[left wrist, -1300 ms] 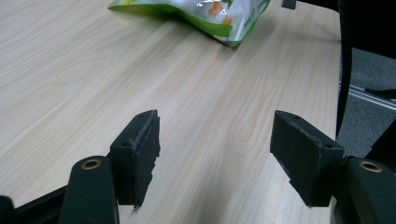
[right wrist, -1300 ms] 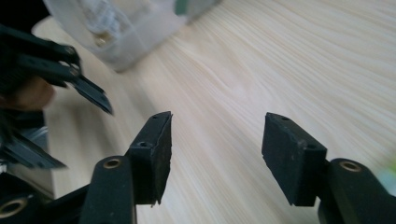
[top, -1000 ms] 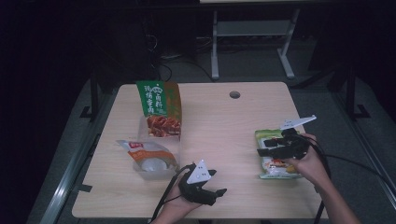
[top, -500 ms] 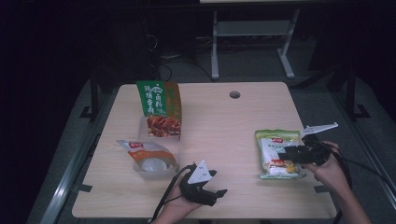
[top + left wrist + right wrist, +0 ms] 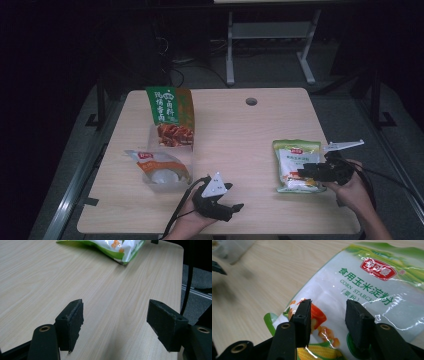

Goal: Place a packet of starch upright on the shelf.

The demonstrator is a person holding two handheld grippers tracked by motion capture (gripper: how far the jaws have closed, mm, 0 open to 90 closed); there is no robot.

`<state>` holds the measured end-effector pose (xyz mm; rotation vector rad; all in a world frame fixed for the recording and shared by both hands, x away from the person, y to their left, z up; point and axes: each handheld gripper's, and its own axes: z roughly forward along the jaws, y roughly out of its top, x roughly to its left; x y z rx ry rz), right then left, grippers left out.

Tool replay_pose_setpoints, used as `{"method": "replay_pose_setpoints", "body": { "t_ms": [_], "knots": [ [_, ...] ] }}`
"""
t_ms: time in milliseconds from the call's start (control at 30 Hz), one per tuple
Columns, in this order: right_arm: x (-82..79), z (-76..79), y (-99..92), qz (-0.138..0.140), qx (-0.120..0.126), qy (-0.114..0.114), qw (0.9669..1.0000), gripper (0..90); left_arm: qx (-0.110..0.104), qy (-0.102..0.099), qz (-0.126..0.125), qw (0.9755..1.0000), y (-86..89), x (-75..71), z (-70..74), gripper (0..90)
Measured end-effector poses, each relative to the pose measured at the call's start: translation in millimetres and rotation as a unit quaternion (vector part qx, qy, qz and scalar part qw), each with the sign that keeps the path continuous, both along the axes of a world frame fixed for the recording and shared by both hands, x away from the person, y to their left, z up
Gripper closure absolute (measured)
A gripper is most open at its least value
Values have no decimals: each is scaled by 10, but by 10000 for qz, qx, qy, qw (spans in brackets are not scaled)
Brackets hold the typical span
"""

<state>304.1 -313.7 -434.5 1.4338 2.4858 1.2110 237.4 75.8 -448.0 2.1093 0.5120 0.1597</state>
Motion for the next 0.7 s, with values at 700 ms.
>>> {"method": "replay_pose_setpoints", "body": {
  "t_ms": [700],
  "knots": [
    [-177, 21, 265, 175, 112, -176, 9996, 483, -63, 161, -132, 9998, -278, 29, -8, 286]
  ]
}}
